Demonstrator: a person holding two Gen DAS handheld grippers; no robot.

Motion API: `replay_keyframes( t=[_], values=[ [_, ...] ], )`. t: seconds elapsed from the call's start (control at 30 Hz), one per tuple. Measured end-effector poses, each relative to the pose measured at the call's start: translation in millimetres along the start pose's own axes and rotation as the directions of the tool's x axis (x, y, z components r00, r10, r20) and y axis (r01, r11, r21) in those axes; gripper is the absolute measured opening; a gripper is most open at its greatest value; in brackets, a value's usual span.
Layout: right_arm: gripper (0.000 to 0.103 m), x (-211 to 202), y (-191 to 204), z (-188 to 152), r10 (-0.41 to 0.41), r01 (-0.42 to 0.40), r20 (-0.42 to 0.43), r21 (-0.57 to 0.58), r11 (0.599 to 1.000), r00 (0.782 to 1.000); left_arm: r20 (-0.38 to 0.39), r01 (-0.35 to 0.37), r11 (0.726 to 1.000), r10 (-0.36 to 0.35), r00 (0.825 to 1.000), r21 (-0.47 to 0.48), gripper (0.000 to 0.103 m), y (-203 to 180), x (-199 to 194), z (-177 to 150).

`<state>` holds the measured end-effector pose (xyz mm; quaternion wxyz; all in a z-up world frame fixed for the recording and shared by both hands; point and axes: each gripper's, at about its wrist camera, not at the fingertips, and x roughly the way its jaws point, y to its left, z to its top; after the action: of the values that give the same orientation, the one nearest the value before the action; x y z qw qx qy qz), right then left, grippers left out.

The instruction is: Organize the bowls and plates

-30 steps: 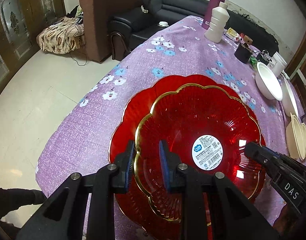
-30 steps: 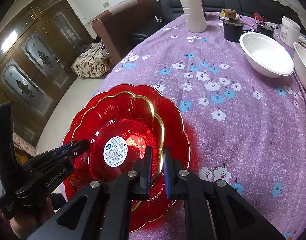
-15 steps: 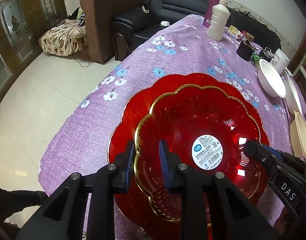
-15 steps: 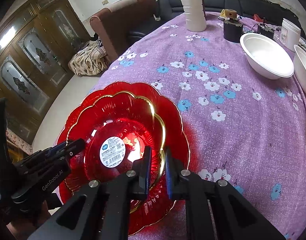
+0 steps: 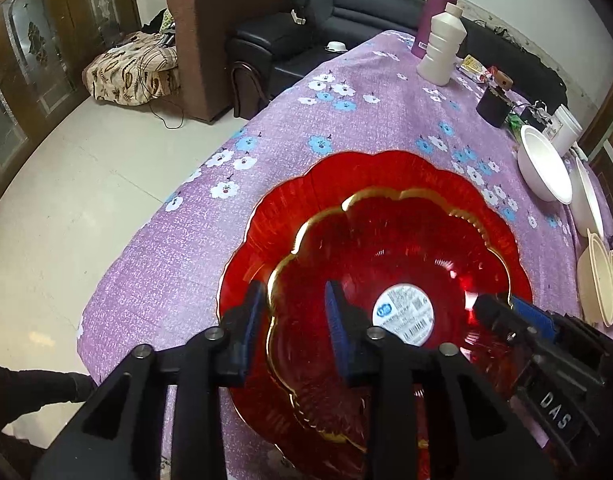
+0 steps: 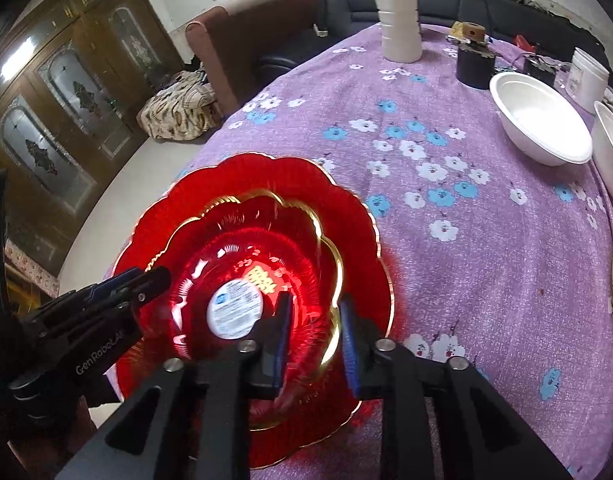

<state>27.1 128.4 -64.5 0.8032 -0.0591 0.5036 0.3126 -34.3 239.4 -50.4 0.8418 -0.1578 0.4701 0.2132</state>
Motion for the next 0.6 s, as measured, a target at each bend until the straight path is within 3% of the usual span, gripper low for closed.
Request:
replay_keyframes(
  t=[0.13, 0.3, 0.4, 0.6],
  values=[
    [0.040, -6, 6, -3, 0.012, -0.012, 0.003, -0.029, 1.000, 1.000, 0.024, 0.004, 1.000, -0.004, 1.000, 0.002, 0.056, -3, -8, 0],
    [0.047, -19, 2, -6, 0.041, -0.040, 0.028, -0.015, 0.999, 0.999, 0.037, 0.008, 1.000, -0.007, 0.999, -0.020, 0.056, -2, -20, 3],
    [0.048, -32, -12, -4, 0.092, -0.094, 0.051, 0.025, 0.995, 0.994, 0.070, 0.044, 0.998, -0.041, 0.997, -0.050, 0.062, -5, -31, 11],
    [0.051, -60, -84, 7, 0.114, -0.142, 0.141, 0.210, 0.967, 0.983, 0.105, 0.151, 0.988, -0.153, 0.983, 0.024, 0.066, -50, -50, 44]
  ],
)
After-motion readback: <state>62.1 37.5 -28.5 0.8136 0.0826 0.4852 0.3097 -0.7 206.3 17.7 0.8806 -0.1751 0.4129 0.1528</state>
